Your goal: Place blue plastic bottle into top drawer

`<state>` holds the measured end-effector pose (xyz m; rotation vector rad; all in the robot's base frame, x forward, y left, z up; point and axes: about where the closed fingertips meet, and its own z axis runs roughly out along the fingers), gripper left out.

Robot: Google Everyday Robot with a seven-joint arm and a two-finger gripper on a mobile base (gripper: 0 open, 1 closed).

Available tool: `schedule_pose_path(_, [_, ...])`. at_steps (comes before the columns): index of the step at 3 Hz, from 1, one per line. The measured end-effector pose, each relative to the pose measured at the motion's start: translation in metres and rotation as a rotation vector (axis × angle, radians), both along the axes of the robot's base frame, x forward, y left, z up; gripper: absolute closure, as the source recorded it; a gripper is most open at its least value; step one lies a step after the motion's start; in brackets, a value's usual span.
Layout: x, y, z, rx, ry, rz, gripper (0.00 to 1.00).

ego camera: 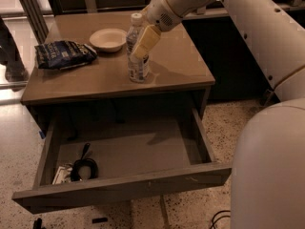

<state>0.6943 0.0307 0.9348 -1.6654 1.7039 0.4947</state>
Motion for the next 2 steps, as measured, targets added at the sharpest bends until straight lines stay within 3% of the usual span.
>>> schedule_pose_path(2, [0.0, 0.0001, -0.0001, 0.0, 0.0, 0.0, 0.41])
